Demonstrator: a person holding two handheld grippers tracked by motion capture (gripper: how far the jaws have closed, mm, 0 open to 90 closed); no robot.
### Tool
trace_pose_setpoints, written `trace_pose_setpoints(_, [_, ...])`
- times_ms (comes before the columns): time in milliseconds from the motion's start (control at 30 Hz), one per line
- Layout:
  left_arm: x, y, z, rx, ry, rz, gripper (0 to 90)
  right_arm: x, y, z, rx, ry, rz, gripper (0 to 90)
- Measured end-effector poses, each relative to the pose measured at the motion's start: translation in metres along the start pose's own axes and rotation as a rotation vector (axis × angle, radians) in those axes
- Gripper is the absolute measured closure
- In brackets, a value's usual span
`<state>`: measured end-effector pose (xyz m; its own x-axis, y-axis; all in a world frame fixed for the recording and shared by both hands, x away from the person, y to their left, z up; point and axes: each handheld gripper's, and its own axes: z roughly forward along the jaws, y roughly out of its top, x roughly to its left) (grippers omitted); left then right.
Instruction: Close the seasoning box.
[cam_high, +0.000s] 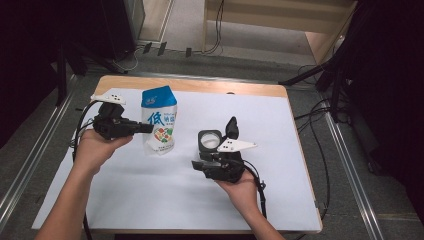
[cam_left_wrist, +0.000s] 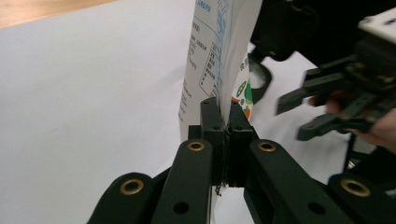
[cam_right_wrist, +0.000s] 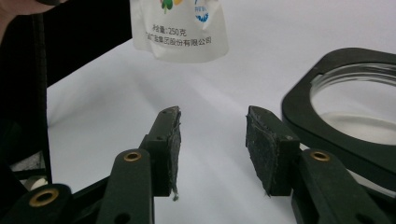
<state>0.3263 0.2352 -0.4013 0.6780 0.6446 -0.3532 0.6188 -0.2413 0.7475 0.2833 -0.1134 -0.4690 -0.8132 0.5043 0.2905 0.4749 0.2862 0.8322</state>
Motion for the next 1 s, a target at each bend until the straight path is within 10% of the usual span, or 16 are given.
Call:
trace_pose_setpoints(267, [0.023,-0.01,0.01,0.003,0.112,-0.042,90.0,-0.013,-0.01,-0.014,0.054,0.006,-0.016,57.4])
trace_pose_setpoints(1000, [0.056,-0.017,0.028,-0.043,0.204,-0.075,90.0,-0.04,-0.021,-0.028,0.067,-0.056,0.045,57.8])
